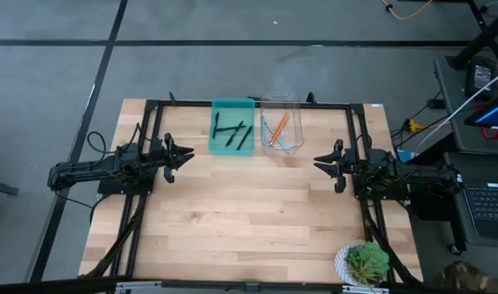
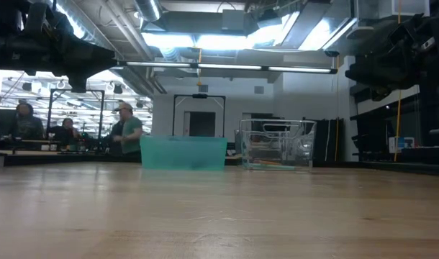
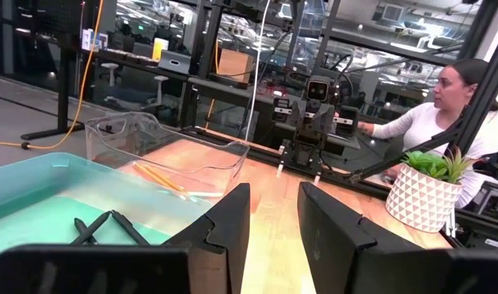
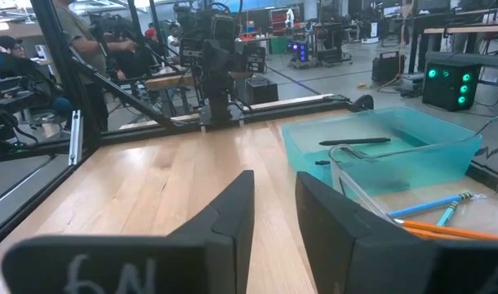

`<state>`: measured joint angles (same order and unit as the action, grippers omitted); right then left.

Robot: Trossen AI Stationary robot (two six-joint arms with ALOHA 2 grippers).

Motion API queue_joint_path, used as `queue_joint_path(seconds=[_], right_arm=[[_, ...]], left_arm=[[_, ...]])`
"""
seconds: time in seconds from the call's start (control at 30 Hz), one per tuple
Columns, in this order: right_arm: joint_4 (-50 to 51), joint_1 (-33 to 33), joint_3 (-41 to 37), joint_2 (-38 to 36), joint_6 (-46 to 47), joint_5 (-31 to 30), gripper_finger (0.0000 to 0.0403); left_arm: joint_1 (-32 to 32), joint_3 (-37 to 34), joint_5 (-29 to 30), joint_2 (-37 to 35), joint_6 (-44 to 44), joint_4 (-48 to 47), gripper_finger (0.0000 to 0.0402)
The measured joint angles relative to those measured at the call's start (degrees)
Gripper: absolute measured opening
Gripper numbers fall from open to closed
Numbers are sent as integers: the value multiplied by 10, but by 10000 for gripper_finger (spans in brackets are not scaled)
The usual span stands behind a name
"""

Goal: Sort pens & pencils
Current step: Return to Home Position

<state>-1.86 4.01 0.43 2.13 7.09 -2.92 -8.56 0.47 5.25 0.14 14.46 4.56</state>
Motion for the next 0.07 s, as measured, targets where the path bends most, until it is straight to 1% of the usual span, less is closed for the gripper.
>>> queue_joint_path(seconds=[0.07], right_arm=[[0, 0, 0, 0, 1, 0, 94]], left_arm=[[0, 0, 0, 0, 0, 0, 98]])
